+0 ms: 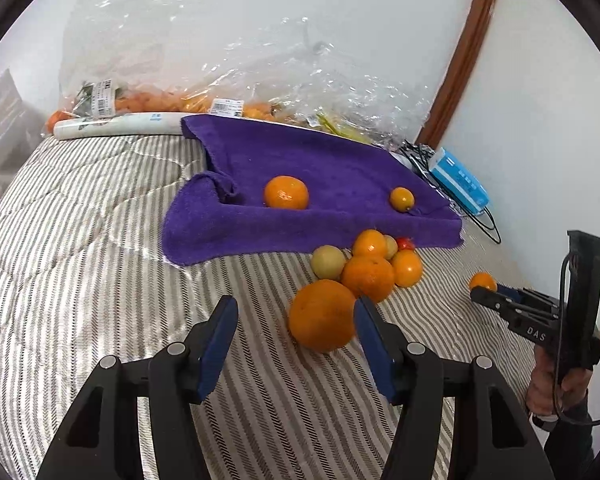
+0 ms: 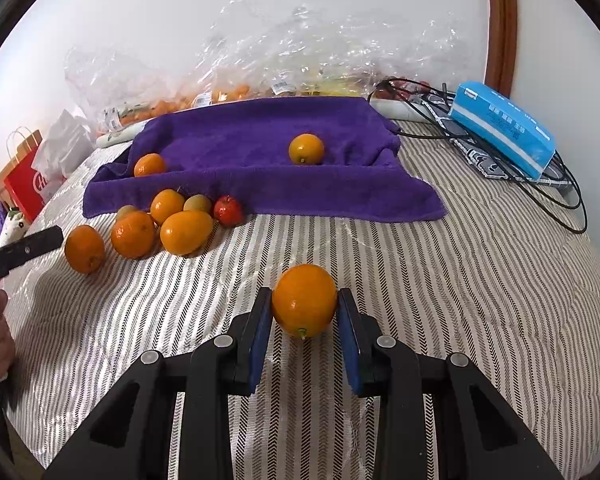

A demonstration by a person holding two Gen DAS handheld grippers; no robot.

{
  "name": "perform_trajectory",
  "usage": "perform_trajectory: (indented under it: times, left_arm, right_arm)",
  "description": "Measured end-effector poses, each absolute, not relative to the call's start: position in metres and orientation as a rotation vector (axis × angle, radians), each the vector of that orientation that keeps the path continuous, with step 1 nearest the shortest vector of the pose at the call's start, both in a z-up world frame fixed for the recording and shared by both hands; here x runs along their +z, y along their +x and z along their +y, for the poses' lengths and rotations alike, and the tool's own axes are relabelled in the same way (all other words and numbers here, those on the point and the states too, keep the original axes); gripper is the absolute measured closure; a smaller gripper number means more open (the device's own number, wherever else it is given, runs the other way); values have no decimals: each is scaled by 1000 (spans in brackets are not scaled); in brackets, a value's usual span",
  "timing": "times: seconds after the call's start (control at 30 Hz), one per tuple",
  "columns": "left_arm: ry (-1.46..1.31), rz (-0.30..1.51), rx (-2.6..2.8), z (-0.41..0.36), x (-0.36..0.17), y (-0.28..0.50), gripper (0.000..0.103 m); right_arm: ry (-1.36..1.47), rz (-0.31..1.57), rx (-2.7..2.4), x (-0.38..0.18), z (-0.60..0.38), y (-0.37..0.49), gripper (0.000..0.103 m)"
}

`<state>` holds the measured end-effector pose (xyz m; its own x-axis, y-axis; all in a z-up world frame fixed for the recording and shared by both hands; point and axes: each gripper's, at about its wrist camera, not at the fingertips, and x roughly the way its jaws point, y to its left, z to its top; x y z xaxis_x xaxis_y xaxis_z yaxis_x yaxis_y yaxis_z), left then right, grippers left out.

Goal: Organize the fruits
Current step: 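Grasp a large orange with the left tool while the right tool holds its orange, then carry the right tool's orange over the purple towel while the left tool carries its orange there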

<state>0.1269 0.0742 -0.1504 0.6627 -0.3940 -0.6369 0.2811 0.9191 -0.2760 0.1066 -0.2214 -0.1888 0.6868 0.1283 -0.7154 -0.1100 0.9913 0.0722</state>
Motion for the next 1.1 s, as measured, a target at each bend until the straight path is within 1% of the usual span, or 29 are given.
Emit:
perform_trajectory:
  times: [0.27,0.37,0.53,0.57,0.63,0.67,0.7,1.1]
  left_arm:
    - [-65,784,-387,50,-153,129,45]
    - [-67,804,-389,40,-156,131,45]
    - [20,838,-335,21,-165,137,45]
    - [26,855,-326,19,-167,138,46]
    - [30,867,-311,20,-169,139,56]
    - [23,864,-309,21,-169,139,58]
    - [14,863,-312,22,-168,139,62]
    - [-120,828,-394,35,-167,134,62]
  right_arm:
    - [27,809,134,-190,-222,107,71]
    - [50,795,149,-184,-225,106,71]
    - [61,779,146,-177,-230,103,71]
    - [68,779,149,-176,-232,103,71]
    - [92,778,161,-175,-234,102,71]
    - [101,778,167,-174,-235,103,71]
    - [108,778,171,-174,-235,103,71]
    - [119,769,193,-174,-235,99,71]
